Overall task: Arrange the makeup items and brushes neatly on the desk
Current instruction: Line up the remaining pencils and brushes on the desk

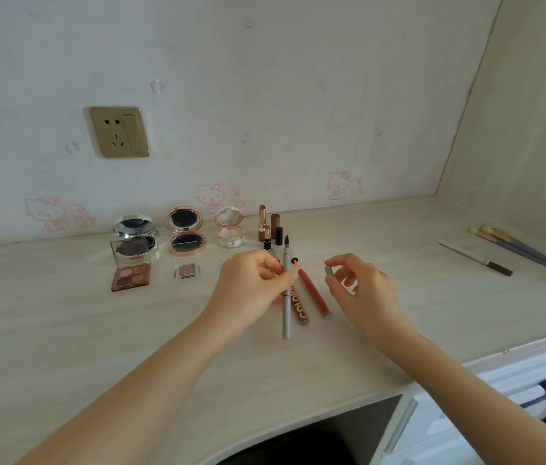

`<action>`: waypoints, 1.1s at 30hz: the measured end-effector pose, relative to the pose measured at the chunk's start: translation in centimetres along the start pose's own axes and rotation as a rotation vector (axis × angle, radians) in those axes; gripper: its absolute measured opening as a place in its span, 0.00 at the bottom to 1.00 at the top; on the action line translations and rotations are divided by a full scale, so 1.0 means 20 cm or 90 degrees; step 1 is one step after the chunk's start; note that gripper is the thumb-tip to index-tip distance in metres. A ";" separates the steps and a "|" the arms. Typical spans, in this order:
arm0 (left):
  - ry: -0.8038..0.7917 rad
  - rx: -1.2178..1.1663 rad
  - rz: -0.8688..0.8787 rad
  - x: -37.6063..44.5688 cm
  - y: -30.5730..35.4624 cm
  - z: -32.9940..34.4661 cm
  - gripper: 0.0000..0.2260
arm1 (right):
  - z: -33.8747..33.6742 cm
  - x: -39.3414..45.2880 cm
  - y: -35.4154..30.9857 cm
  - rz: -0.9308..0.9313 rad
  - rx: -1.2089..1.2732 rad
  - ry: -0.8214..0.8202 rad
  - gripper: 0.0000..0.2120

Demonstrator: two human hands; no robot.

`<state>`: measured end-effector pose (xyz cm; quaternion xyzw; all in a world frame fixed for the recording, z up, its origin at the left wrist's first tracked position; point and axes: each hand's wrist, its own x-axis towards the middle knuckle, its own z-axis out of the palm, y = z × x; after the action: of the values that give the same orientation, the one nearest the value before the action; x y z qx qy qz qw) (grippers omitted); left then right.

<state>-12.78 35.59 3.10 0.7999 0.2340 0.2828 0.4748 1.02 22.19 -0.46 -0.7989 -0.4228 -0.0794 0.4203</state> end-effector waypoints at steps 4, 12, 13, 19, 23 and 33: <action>0.002 0.114 0.032 0.07 0.01 0.14 0.11 | -0.04 0.07 0.09 0.008 -0.046 -0.003 0.07; -0.007 0.375 0.130 0.27 0.02 0.37 0.11 | -0.06 0.20 0.26 -0.012 -0.146 -0.061 0.10; -0.004 0.408 0.138 0.28 0.02 0.39 0.11 | -0.06 0.21 0.27 -0.019 -0.150 -0.066 0.10; -0.035 0.560 0.130 0.31 0.00 0.44 0.09 | -0.05 0.22 0.27 -0.040 -0.178 -0.100 0.11; -0.043 0.626 0.154 0.32 0.01 0.45 0.09 | -0.05 0.21 0.26 -0.065 -0.202 -0.115 0.12; -0.058 0.515 0.226 0.20 -0.03 0.38 0.19 | -0.09 0.16 0.27 -0.093 -0.216 -0.117 0.16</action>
<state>-4.84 33.69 0.56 0.9608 0.1637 0.2099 0.0772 7.44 21.21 -1.01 -0.8291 -0.4972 -0.1063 0.2326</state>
